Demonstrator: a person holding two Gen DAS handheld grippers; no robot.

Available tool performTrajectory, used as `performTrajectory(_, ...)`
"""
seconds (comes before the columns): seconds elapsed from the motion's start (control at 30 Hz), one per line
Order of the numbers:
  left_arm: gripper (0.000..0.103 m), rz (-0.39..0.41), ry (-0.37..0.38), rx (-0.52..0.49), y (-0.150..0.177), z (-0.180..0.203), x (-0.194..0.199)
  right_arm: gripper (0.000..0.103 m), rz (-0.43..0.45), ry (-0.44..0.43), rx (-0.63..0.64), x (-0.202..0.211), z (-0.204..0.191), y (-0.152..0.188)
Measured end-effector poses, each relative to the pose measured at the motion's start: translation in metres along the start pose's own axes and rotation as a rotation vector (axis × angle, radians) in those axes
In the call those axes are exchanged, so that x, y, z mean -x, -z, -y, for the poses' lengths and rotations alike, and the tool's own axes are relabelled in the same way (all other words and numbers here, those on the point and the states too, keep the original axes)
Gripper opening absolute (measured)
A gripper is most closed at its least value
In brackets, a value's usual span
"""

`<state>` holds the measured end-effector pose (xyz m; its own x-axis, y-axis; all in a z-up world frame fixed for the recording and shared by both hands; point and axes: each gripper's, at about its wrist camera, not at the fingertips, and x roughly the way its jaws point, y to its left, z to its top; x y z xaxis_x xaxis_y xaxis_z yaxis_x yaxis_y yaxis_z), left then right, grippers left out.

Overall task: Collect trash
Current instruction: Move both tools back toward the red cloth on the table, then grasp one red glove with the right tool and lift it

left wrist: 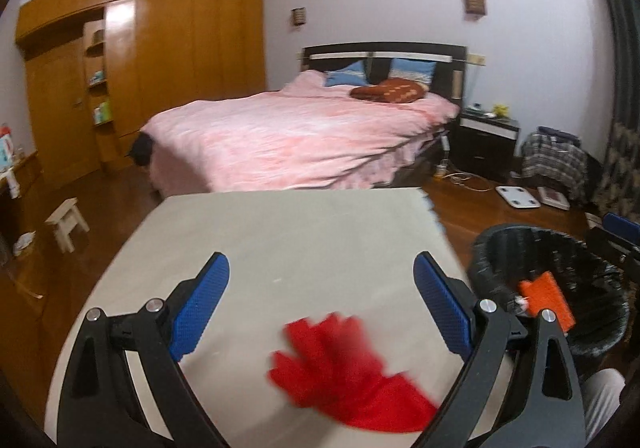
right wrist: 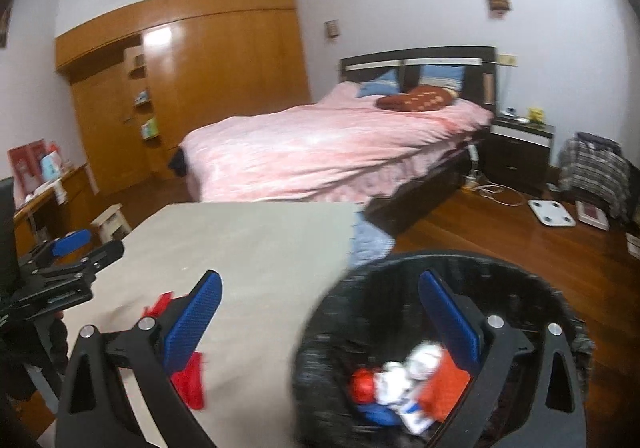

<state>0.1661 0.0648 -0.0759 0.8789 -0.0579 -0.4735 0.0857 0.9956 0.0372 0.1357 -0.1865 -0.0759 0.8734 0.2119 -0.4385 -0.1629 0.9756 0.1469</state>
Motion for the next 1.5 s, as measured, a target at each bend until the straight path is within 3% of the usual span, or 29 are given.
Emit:
performTrajectory(0.17,0.091,-0.011,-0.070,0.007,0.011,-0.036,0.003,0.096,-0.031,-0.079,0.059,-0.020,-0.043,0.006)
performTrajectory(0.33,0.091,-0.024,-0.094,0.040,0.022,-0.060,0.003,0.092,-0.080,-0.130,0.082,-0.042,-0.073,0.018)
performTrajectory(0.77,0.091,-0.062,-0.122,0.098,0.050,-0.094,-0.008,0.071,-0.206,-0.190,0.129,-0.090,-0.112,0.046)
performTrajectory(1.07,0.086,-0.075,-0.126,0.110,0.056,-0.104,-0.015,0.040,-0.294,-0.254,0.166,-0.114,-0.141,0.063)
performTrajectory(1.13,0.086,-0.077,-0.123,0.118,0.056,-0.107,-0.016,0.025,-0.312,-0.268,0.178,-0.118,-0.146,0.066)
performTrajectory(1.23,0.086,-0.077,-0.122,0.118,0.057,-0.108,-0.016,0.011,-0.326,-0.293,0.182,-0.123,-0.149,0.067)
performTrajectory(1.5,0.085,-0.073,-0.111,0.120,0.055,-0.104,-0.014,0.008,-0.268,-0.331,0.174,-0.106,-0.143,0.049)
